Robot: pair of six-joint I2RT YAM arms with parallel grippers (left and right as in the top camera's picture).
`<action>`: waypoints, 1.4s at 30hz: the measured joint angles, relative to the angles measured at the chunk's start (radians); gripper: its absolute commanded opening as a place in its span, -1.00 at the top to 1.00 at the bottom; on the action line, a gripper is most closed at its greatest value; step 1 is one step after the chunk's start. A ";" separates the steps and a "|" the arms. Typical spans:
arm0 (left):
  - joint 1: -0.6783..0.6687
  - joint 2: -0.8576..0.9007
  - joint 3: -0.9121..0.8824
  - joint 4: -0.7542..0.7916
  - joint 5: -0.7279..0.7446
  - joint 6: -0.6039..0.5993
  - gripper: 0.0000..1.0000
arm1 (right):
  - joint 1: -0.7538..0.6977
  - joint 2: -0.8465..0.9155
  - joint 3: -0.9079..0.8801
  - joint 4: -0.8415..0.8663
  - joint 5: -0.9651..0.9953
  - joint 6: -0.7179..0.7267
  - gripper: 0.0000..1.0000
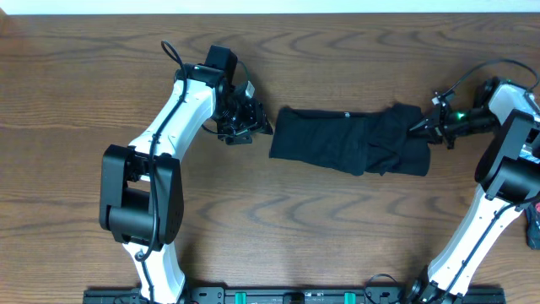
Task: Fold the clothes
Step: 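Grasp the bundle's right end with the right gripper, then fold the right end leftward over the bundle with the right gripper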
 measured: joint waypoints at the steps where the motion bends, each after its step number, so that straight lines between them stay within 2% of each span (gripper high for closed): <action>1: 0.000 0.000 0.000 0.001 -0.002 0.000 -0.18 | 0.004 0.000 0.012 -0.013 0.022 0.002 0.97; 9: 0.000 0.000 0.000 0.028 -0.003 -0.001 -0.18 | 0.050 -0.038 0.045 -0.060 0.155 0.011 0.98; 24: 0.000 0.000 0.000 0.047 -0.052 -0.005 -0.19 | 0.185 -0.308 0.112 -0.183 0.275 0.086 0.97; 35: 0.000 0.000 0.000 0.042 -0.055 -0.005 -0.19 | 0.355 -0.313 0.112 -0.216 0.350 0.179 0.98; 42: 0.000 0.000 0.000 0.035 -0.055 -0.005 -0.20 | 0.407 -0.313 0.112 -0.228 0.362 0.251 0.97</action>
